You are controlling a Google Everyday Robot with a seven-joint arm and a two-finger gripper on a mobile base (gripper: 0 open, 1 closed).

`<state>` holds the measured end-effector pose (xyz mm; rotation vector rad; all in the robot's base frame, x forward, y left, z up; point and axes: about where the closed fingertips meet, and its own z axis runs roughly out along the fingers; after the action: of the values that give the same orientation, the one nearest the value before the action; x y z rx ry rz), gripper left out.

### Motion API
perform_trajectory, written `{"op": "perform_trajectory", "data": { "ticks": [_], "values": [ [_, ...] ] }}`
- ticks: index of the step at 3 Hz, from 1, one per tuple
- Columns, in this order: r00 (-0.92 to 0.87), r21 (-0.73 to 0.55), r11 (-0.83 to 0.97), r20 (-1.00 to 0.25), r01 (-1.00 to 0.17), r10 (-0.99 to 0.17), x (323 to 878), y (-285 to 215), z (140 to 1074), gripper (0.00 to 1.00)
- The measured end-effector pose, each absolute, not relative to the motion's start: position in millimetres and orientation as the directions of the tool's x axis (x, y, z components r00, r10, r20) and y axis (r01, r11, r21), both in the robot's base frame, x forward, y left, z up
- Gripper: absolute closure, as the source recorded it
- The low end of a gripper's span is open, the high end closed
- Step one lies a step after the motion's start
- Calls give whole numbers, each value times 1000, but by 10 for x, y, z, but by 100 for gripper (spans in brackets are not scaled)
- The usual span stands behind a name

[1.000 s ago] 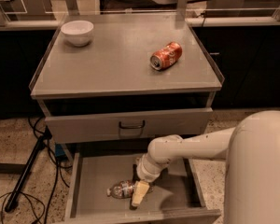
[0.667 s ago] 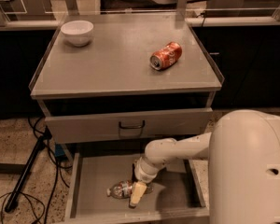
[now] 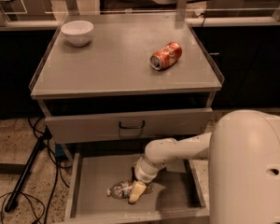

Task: Pick water bottle from middle drawer and place on counter

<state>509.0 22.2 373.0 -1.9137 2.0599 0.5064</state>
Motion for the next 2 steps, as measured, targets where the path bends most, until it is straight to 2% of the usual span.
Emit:
{"op": "perform_trajectory", "data": {
  "ticks": [1,2],
  "values": [
    [-80,62,59,-435,-996,-897,5090,222,3730,43],
    [-80,62,59,-435,-996,-897,5089,222,3729,72]
  ]
}}
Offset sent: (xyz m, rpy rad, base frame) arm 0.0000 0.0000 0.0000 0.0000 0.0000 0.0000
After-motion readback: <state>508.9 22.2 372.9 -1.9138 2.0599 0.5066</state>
